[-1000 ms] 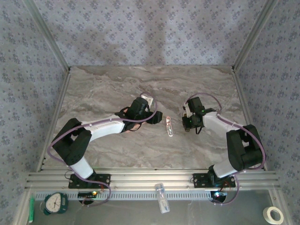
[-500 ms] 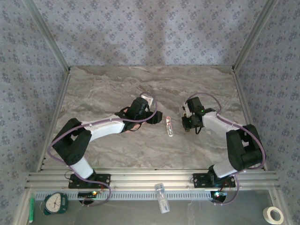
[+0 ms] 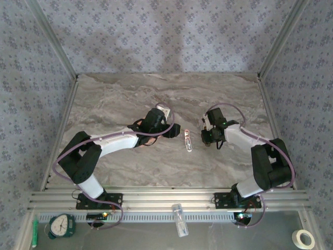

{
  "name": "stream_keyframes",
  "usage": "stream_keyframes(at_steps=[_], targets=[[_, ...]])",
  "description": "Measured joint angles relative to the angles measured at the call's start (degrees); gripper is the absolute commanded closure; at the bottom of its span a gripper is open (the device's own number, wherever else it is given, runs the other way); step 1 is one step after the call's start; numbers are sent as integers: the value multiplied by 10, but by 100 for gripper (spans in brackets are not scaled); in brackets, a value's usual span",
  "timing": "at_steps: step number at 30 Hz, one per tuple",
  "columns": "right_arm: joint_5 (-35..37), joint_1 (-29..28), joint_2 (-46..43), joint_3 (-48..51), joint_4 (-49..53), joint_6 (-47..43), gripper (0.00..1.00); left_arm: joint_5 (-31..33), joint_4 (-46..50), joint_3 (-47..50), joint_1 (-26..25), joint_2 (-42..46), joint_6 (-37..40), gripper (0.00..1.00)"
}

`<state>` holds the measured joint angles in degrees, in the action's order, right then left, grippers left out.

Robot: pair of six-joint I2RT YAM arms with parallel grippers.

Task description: Load the staples into the stapler

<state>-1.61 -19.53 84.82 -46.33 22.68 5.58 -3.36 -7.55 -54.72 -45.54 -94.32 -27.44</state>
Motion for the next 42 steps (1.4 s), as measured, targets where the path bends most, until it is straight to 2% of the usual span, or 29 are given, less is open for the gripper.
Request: stream_keyframes(at_steps=[6, 10, 14, 17, 23, 42], targets=[[-20, 6, -76, 0, 17, 22, 64, 0, 0, 0, 0, 0, 0, 28], [-59, 50, -104, 0, 21, 69, 60, 0, 0, 0, 0, 0, 0, 28], [-115, 109, -90, 0, 30, 121, 59, 0, 0, 0, 0, 0, 0, 28], [-144, 128, -69, 0, 33, 148, 57, 0, 0, 0, 0, 0, 0, 28], [-172, 134, -26, 0, 35, 169, 56, 0, 0, 0, 0, 0, 0, 28], [-193, 137, 32, -1, 23, 171, 56, -2, 2, -20, 0, -7, 5, 28]])
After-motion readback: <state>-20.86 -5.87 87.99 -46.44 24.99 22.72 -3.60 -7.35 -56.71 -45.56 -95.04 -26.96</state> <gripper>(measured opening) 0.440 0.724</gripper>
